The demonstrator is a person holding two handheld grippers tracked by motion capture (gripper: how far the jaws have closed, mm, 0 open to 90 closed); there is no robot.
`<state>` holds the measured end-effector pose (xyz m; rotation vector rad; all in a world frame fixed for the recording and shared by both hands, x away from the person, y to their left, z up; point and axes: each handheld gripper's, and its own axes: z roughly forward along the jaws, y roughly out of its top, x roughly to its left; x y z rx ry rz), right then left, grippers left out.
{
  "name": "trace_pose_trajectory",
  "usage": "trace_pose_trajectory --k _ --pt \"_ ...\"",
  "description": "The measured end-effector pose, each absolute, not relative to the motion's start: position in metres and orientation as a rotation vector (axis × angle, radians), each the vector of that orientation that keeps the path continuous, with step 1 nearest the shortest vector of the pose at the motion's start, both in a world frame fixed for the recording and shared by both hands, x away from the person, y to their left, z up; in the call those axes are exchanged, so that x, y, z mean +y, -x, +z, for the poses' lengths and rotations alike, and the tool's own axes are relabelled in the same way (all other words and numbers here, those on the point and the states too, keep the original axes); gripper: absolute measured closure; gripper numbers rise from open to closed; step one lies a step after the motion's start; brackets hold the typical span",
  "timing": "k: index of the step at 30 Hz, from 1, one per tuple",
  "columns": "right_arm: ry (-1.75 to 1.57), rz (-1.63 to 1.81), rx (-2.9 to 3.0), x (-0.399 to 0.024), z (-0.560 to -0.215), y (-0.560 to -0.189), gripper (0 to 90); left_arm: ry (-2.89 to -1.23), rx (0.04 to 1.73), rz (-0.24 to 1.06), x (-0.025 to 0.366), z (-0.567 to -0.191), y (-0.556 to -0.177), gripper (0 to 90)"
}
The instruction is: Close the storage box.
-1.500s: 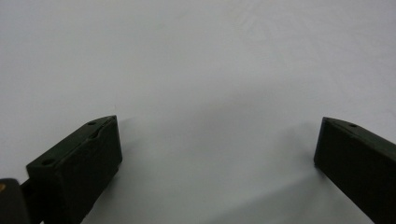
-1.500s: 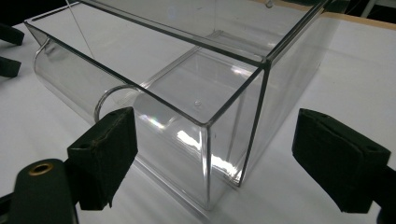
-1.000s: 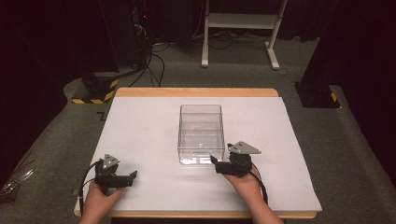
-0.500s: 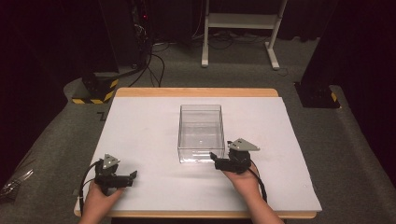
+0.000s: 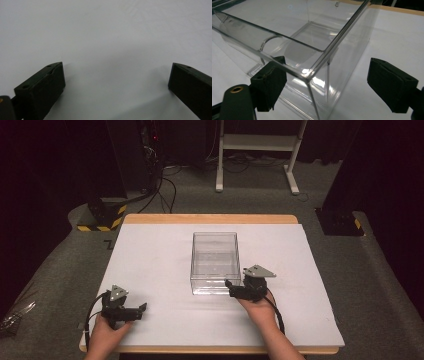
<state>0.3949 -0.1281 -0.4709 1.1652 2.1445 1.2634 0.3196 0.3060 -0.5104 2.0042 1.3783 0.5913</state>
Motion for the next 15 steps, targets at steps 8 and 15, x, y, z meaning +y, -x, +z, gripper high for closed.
trace_pose_trajectory --k 8,15 --pt "-1.179 1.257 2.160 -0.1269 -0.4741 -0.3982 16.2 -2.008 1.377 0.591 0.3062 -0.5103 -0.3196 1.0" --pt "-1.166 1.258 2.169 -0.1278 -0.4727 -0.3964 20.2 -2.007 1.377 0.590 0.3062 -0.5103 -0.3196 1.0"
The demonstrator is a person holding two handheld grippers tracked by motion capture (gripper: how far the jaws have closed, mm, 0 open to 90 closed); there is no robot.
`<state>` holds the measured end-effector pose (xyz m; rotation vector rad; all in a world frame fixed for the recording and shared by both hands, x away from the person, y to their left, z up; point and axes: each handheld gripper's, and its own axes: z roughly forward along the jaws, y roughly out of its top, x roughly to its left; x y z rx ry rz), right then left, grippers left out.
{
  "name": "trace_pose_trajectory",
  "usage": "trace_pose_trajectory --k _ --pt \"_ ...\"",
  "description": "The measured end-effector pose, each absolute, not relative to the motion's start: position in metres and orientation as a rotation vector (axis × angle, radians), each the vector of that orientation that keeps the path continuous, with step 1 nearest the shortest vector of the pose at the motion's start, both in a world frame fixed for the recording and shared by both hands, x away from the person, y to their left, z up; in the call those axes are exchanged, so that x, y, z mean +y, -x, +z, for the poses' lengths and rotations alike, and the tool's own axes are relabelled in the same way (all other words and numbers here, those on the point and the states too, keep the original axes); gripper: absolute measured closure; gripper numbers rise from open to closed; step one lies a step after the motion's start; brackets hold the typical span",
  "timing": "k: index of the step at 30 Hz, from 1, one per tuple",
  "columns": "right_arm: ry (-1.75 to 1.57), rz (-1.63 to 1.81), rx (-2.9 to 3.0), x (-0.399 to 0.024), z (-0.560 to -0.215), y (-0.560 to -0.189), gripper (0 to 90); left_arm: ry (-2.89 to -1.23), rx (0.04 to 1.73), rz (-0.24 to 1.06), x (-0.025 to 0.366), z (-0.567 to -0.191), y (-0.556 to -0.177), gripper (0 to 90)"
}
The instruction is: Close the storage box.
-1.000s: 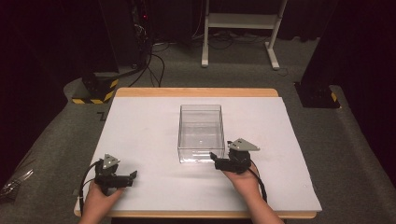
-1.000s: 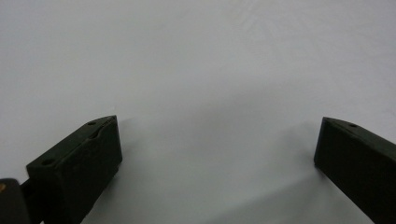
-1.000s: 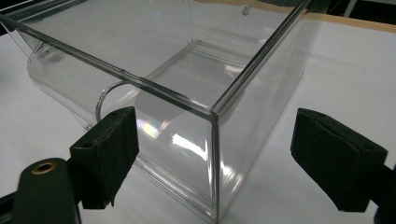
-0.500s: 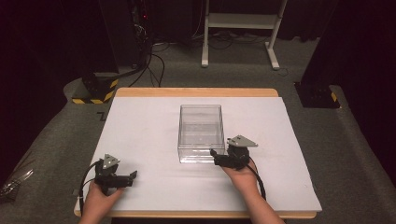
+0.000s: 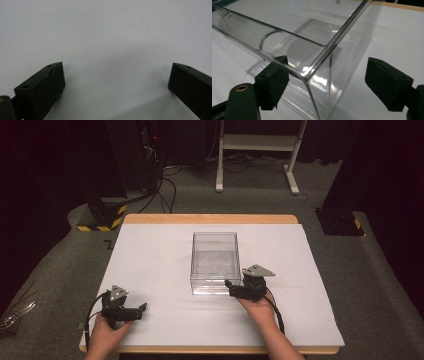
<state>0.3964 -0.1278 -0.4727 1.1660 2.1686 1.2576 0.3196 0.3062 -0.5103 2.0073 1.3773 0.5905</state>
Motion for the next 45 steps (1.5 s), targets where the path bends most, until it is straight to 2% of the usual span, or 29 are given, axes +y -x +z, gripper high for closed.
trace_pose_trajectory --k 22,45 --pt "-1.157 1.291 2.171 -0.150 -0.469 -0.369 20.7 -2.002 1.380 0.591 0.306 -0.511 -0.319 1.0" --pt "-1.271 1.145 2.104 -0.225 -0.488 -0.340 21.8 -2.001 1.380 0.591 0.306 -0.511 -0.319 1.0"
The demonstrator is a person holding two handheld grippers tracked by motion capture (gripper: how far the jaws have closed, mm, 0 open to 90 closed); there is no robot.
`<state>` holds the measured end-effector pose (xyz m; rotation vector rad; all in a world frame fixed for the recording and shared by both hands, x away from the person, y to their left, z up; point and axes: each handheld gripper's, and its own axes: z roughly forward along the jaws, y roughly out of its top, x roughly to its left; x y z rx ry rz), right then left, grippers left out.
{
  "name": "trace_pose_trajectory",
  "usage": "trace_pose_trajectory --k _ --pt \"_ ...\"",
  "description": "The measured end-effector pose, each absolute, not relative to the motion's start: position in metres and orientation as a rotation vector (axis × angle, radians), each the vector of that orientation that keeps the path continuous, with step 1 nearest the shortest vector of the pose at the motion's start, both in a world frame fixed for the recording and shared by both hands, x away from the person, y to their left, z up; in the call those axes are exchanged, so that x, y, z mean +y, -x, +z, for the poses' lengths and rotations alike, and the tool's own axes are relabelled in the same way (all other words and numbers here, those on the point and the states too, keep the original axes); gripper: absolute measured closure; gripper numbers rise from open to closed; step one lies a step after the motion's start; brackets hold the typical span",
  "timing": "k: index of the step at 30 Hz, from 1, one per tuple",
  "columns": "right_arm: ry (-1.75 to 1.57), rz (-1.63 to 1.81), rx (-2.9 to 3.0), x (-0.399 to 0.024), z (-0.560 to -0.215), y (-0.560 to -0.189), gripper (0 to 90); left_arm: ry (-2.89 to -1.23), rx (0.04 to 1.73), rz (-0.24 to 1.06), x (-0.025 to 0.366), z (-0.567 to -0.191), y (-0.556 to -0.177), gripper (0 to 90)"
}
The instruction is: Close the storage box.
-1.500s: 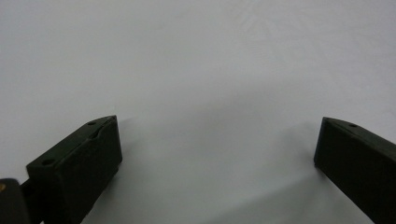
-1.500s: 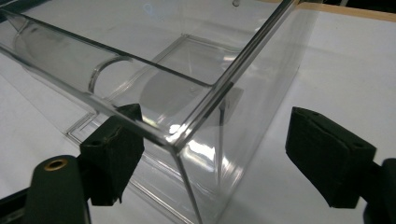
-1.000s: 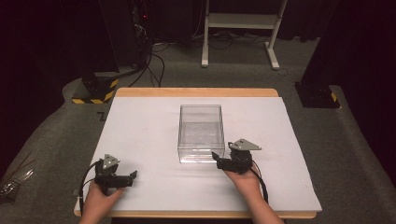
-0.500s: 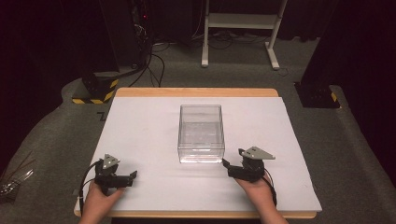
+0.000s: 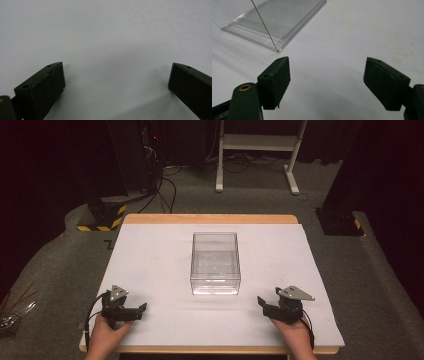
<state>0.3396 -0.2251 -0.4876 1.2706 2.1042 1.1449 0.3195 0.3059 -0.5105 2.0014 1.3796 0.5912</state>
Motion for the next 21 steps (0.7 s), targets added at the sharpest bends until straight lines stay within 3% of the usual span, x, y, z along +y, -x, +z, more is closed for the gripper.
trace_pose_trajectory --k 21 --pt "-1.245 1.099 2.149 -0.229 -0.500 -0.336 24.0 -2.003 1.378 0.596 0.306 -0.510 -0.319 1.1"
